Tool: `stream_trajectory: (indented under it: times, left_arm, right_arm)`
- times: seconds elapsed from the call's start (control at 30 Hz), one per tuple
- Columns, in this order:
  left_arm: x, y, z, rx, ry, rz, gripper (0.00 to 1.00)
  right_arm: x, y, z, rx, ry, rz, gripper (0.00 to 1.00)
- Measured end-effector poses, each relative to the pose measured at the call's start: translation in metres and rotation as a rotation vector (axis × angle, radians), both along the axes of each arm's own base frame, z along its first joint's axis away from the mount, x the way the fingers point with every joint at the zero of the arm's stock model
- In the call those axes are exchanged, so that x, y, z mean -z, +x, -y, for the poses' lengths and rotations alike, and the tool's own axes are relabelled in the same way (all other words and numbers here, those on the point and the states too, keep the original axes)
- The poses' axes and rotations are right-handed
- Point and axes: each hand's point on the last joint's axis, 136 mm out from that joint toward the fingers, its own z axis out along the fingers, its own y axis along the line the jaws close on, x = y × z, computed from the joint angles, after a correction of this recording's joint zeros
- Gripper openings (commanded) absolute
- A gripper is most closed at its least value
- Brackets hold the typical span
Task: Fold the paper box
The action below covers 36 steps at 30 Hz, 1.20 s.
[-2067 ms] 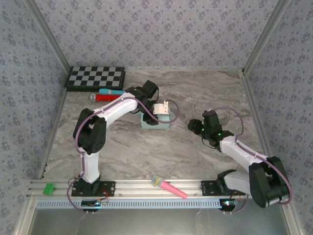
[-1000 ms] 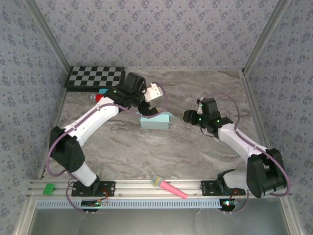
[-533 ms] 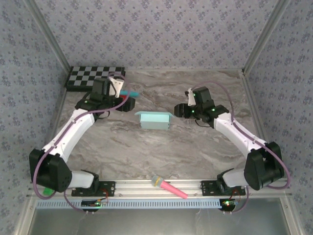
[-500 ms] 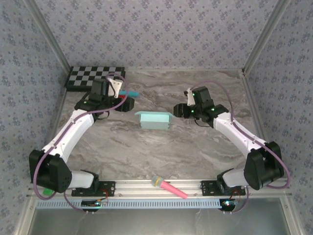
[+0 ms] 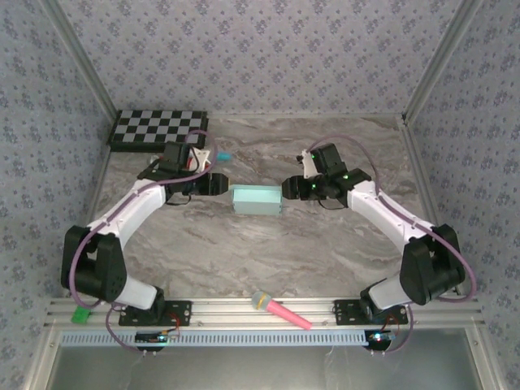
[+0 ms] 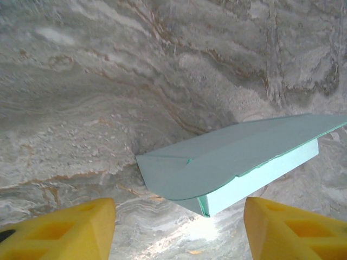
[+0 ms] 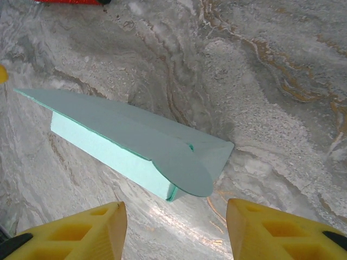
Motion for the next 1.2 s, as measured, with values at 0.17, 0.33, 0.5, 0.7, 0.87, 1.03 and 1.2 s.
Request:
stream_trajectory:
  times: [0.17, 0.33, 0.5, 0.7, 0.87, 1.03, 1.2]
  left_arm:
    - [0.002, -0.001, 0.007, 0.018, -0.036, -0.022, 0.59]
    - [-0.003, -0.001, 0.013, 0.041, -0.071, -0.016, 0.54]
    - [-0.004, -0.001, 0.016, 0.053, -0.091, -0.013, 0.52]
    - [0.0, -0.003, 0.021, 0.07, -0.1, -0.033, 0.49]
    - [0.001, -0.005, 0.024, 0.082, -0.104, -0.04, 0.47]
    - [0.002, -0.007, 0.026, 0.089, -0.102, -0.044, 0.44]
    - [0.003, -0.009, 0.028, 0.094, -0.101, -0.05, 0.42]
  right_arm:
    - [0.008, -0.001, -0.004, -0.014, 0.0, -0.028, 0.53]
    - [0.014, -0.001, -0.005, -0.016, -0.006, -0.043, 0.52]
    - [0.017, 0.0, -0.007, -0.019, -0.004, -0.051, 0.51]
    - [0.016, 0.0, -0.008, -0.025, 0.004, -0.055, 0.49]
    - [0.015, -0.001, -0.01, -0.033, 0.011, -0.057, 0.48]
    - [0.015, -0.001, -0.01, -0.033, 0.012, -0.057, 0.47]
    - [0.015, -0.001, -0.011, -0.034, 0.014, -0.051, 0.45]
